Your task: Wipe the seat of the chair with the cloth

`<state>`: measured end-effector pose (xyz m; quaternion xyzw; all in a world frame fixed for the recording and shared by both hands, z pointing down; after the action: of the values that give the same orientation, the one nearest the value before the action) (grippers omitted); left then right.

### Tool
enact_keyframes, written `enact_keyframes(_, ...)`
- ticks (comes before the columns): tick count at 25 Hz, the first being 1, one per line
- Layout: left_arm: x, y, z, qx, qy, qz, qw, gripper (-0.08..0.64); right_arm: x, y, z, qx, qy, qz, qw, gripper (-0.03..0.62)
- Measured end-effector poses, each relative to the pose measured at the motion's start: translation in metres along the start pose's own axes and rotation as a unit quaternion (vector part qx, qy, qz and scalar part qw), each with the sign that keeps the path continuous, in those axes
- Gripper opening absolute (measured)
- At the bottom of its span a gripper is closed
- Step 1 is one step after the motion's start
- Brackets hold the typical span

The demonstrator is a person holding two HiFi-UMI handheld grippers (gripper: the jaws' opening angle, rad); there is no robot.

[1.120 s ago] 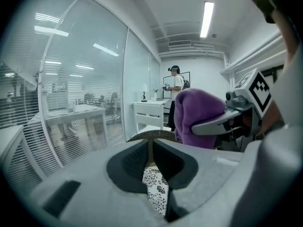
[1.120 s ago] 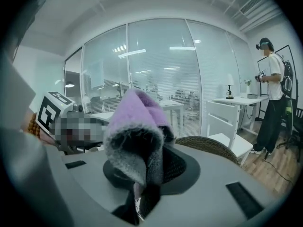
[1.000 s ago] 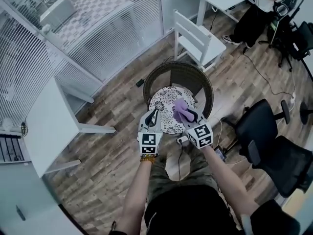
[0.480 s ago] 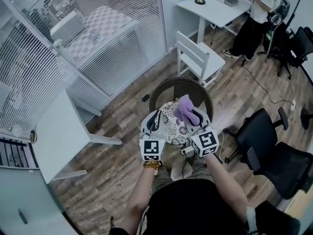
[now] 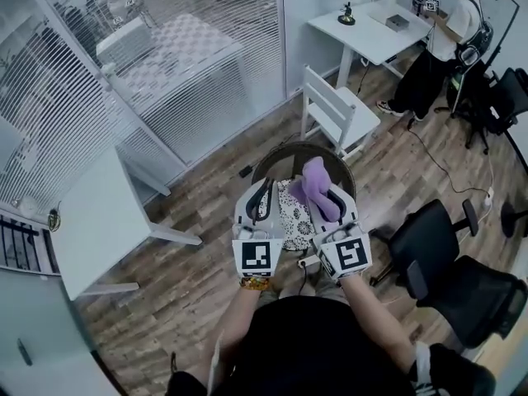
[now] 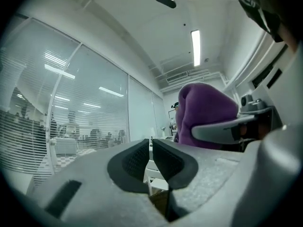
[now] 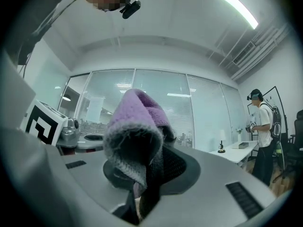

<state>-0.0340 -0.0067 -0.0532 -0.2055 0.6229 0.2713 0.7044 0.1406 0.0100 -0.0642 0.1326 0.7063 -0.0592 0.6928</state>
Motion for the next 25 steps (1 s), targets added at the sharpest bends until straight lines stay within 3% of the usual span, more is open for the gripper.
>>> enact_keyframes(6,0.008,0.004,0.001,0.006,0.011,-0.007,0.9999,0.021,0.009,0.008,-0.007,0.002,-0.003,0.001,1.000,0.072)
enact_keyframes(10,0.016,0.003,-0.001,-0.002,-0.012,0.004,0.9999,0.021,0.014,0.007,-0.007,-0.003,0.003,0.003,1.000,0.071)
enact_keyframes(25,0.012,0.004,-0.002,-0.009,-0.005,0.006,0.9999,0.021,0.012,0.004,-0.007,-0.006,-0.005,-0.003,1.000,0.071)
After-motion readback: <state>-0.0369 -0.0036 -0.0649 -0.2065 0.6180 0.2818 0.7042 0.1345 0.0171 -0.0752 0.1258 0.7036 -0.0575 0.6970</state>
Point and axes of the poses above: the fingertips, and each gripper's own axes: y backward along the fingers, z to its right, x out of its top, the point moved 10 cm from there along y, backward along the fingers, and after that the axes turned 14 degrees about -x, right-handed, at the moved point
